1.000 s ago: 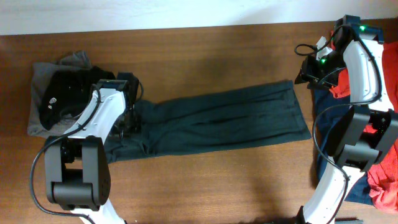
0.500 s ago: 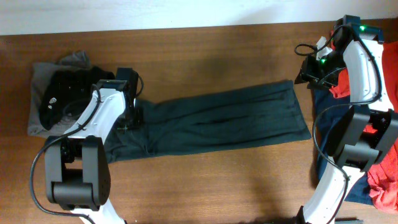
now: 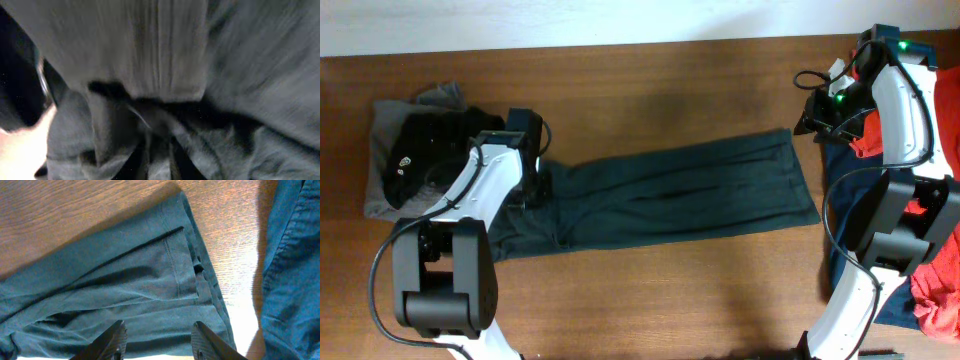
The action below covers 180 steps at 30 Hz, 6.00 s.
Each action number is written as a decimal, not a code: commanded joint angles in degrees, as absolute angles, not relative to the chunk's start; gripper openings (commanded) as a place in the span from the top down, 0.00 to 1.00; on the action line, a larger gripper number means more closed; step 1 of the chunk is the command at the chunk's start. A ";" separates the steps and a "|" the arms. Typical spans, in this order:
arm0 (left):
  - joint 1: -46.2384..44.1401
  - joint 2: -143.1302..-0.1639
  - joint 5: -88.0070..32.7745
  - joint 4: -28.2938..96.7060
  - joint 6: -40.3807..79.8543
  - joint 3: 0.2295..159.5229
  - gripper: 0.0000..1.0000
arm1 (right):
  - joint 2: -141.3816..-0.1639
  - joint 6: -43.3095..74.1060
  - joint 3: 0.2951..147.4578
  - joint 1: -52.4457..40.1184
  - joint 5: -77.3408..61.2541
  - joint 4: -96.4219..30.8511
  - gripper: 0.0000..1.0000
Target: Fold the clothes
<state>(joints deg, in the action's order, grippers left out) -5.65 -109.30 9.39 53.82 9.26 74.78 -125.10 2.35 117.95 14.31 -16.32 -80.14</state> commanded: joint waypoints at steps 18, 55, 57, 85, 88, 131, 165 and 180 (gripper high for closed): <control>-5.45 -98.15 17.02 64.42 9.39 70.78 1.00 | -124.11 1.76 118.78 14.26 -15.81 -80.05 0.53; -5.45 -97.47 3.81 56.29 9.63 70.76 0.49 | -133.08 2.37 112.95 12.75 -17.67 -64.73 0.64; -5.45 -97.47 3.81 55.83 9.63 70.76 0.45 | -134.52 1.78 112.33 12.99 -15.44 -64.75 0.49; -5.45 -97.47 3.81 48.49 9.58 70.76 0.31 | -135.44 -27.59 96.09 18.22 -33.58 -70.70 0.70; -5.45 -97.47 3.84 48.49 9.58 70.76 0.30 | -135.41 -20.88 96.92 18.90 -30.59 -69.30 0.95; 3.55 -92.27 -3.70 54.50 9.58 78.76 0.28 | -128.09 0.10 114.67 -24.97 -20.29 -78.37 0.91; 3.53 -92.27 -4.34 57.71 9.63 78.74 0.27 | -130.91 12.84 104.77 -23.68 -46.85 -45.21 0.96; 3.53 -93.21 -8.73 56.86 9.61 73.41 0.15 | -129.10 3.14 111.66 -11.97 -35.81 -67.53 0.96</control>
<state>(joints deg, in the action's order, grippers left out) 3.36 -93.17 -4.47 58.59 9.69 77.10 -131.09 4.29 110.76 -13.45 -40.07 -65.04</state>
